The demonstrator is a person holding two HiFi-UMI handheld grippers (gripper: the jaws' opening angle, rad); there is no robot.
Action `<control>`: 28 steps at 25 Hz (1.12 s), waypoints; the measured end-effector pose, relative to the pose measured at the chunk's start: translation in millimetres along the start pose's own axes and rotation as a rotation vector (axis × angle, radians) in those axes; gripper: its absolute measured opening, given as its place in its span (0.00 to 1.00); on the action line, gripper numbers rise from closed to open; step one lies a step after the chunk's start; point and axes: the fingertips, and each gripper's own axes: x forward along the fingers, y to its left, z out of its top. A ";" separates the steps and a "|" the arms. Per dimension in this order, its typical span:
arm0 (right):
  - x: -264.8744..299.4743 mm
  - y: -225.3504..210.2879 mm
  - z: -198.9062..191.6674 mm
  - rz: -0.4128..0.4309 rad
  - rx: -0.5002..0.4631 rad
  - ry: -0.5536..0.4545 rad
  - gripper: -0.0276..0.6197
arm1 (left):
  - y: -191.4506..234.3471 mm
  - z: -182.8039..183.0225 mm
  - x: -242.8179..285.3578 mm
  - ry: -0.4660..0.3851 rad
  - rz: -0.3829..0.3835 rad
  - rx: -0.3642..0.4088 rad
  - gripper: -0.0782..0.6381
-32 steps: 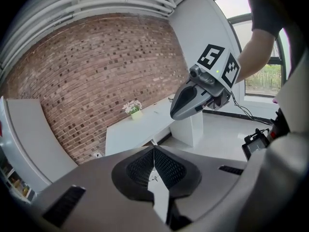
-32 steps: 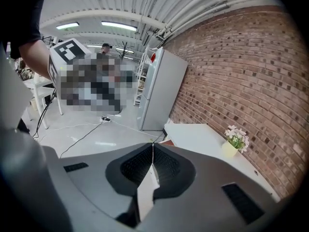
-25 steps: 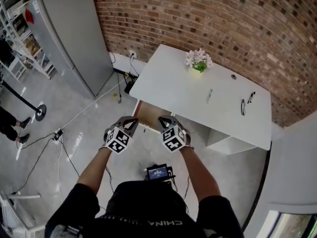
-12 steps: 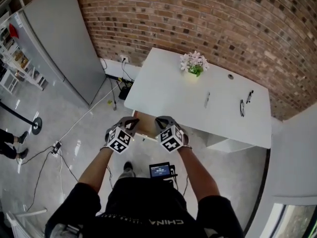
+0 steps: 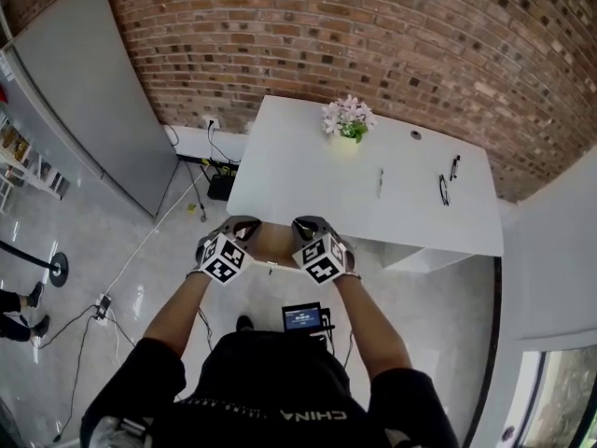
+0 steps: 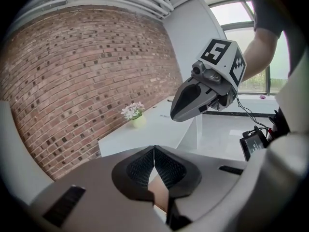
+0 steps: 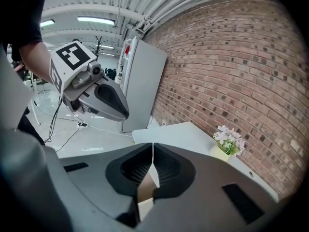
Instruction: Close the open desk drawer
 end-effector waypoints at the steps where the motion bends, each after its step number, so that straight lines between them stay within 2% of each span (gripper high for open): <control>1: 0.2 -0.6 0.2 -0.006 0.002 0.004 0.07 | 0.5 -0.6 1.2 0.000 -0.011 0.002 0.13; 9: 2.9 0.5 -0.2 -0.034 0.023 0.027 0.07 | 4.1 -6.0 2.8 0.000 -0.054 0.023 0.13; 14: 6.4 3.3 -8.1 -0.049 0.050 0.048 0.07 | 6.3 -11.8 2.0 -0.019 -0.056 0.027 0.13; 21: 16.8 24.2 -19.7 -0.079 0.117 0.090 0.07 | 3.6 -42.8 -7.0 -0.017 -0.130 0.027 0.13; 28: 33.5 50.3 -50.3 -0.077 0.118 0.149 0.07 | -7.8 -85.3 -0.7 0.016 -0.206 0.026 0.13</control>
